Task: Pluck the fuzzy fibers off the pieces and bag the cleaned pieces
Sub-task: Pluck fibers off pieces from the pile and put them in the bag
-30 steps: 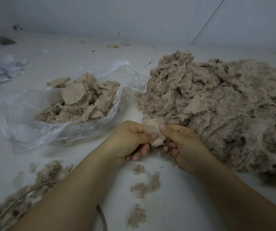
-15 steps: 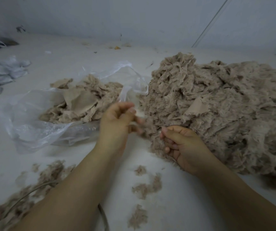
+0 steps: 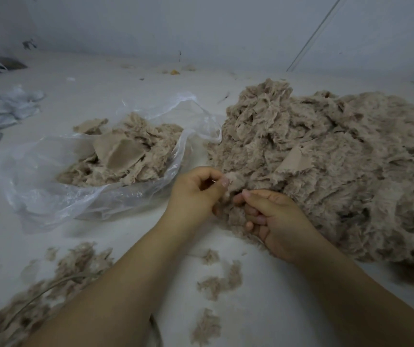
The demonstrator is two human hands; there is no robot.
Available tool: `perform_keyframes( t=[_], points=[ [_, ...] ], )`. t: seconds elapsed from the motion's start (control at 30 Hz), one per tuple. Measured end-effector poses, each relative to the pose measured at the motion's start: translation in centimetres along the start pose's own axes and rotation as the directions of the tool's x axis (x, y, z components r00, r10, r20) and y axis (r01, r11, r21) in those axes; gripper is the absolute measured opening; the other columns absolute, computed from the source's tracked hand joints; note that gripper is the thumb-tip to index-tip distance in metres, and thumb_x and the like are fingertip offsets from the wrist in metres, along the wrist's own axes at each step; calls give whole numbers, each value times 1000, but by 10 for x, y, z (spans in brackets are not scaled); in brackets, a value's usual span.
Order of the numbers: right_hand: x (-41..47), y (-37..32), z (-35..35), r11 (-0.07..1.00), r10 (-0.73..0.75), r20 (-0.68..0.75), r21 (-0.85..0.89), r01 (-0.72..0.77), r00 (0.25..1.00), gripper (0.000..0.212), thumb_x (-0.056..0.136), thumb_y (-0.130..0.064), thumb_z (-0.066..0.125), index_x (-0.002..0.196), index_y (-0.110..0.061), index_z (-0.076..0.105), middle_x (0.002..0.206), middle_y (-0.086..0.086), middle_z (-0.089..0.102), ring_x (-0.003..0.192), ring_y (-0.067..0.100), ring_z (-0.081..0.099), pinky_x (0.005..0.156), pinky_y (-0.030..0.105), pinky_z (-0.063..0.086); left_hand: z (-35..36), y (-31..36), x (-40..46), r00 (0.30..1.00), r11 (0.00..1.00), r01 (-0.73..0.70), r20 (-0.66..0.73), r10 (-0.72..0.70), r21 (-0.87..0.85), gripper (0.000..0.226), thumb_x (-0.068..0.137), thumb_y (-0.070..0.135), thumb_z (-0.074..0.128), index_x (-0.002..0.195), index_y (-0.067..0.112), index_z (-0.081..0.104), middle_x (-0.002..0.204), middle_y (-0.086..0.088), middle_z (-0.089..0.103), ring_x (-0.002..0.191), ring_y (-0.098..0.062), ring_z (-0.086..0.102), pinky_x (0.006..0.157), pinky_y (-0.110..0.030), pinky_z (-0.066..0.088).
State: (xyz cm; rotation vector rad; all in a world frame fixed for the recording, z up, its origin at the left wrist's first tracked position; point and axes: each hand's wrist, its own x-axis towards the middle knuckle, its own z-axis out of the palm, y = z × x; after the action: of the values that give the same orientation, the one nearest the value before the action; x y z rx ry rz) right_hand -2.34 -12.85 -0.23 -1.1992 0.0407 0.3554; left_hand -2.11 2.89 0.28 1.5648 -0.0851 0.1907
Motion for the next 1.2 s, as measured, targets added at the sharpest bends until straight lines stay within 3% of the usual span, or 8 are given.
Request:
perform_keyframes(
  t=[0.17, 0.37, 0.53, 0.63, 0.73, 0.9, 1.03, 1.2],
  points=[
    [0, 0, 0, 999, 0, 8, 45, 0, 1000, 18, 90, -21, 62, 81, -6, 66, 53, -2, 38, 39, 4, 33, 42, 19, 41, 2, 2, -6, 989, 992, 55, 146, -38, -113, 16, 91, -3, 59, 79, -3, 69, 76, -12, 63, 58, -31, 51, 48, -28, 45],
    [-5, -1, 1, 997, -49, 79, -56, 53, 996, 17, 73, -28, 71, 78, -14, 79, 81, 12, 74, 62, 14, 62, 46, 18, 45, -3, 6, -9, 970, 992, 118, 220, -106, -41, 18, 77, 23, 78, 77, 15, 62, 64, -4, 59, 45, -17, 52, 40, -23, 40],
    [-4, 0, 1, 998, -45, 39, -42, 46, 998, 20, 75, -33, 68, 71, -15, 76, 64, 5, 66, 54, 11, 60, 46, 18, 45, -2, 5, -8, 972, 990, 65, 218, -91, 124, 17, 82, -4, 72, 81, 8, 61, 59, -4, 60, 43, -18, 59, 38, -23, 44],
    [-2, 1, 1, 1000, -30, -24, -7, 30, 999, 23, 74, -36, 69, 74, -13, 72, 50, -4, 38, 46, 7, 39, 44, 19, 43, -4, 6, -8, 988, 992, 46, 139, -62, 114, 18, 85, -5, 68, 77, 10, 62, 59, -1, 58, 43, -15, 55, 39, -22, 42],
    [-2, 1, 1, 998, -48, 6, 30, 48, 999, 21, 82, -29, 66, 72, -15, 77, 46, -8, 42, 41, 2, 40, 44, 17, 43, -5, 9, -8, 990, 984, -88, 119, 70, 154, 17, 74, 5, 74, 78, 17, 63, 70, 7, 54, 56, -9, 46, 50, -22, 40],
    [-1, 1, -1, 998, -29, 5, 49, 28, 1000, 36, 80, -30, 67, 88, 4, 62, 57, 10, 37, 48, 10, 44, 44, 19, 44, 3, 2, -12, 931, 794, -363, 226, 287, 488, 31, 65, 14, 88, 82, 15, 62, 80, 9, 51, 71, -2, 46, 63, -10, 35],
    [-1, -1, 0, 998, -19, -14, 57, 20, 1000, 30, 75, -38, 67, 57, -15, 69, 48, -1, 40, 39, 6, 40, 43, 22, 45, 5, -4, -12, 900, 655, -429, 236, 366, 621, 25, 70, 18, 83, 85, 15, 62, 76, 13, 48, 69, -3, 47, 62, -14, 37],
    [0, 1, -2, 998, -27, 21, 56, 25, 999, 35, 76, -46, 65, 66, -14, 75, 49, -3, 43, 38, 4, 39, 44, 21, 44, 3, -3, -11, 952, 799, -307, 161, 262, 517, 9, 82, 14, 77, 77, 14, 69, 63, 4, 59, 60, -5, 53, 55, -15, 40]
  ],
)
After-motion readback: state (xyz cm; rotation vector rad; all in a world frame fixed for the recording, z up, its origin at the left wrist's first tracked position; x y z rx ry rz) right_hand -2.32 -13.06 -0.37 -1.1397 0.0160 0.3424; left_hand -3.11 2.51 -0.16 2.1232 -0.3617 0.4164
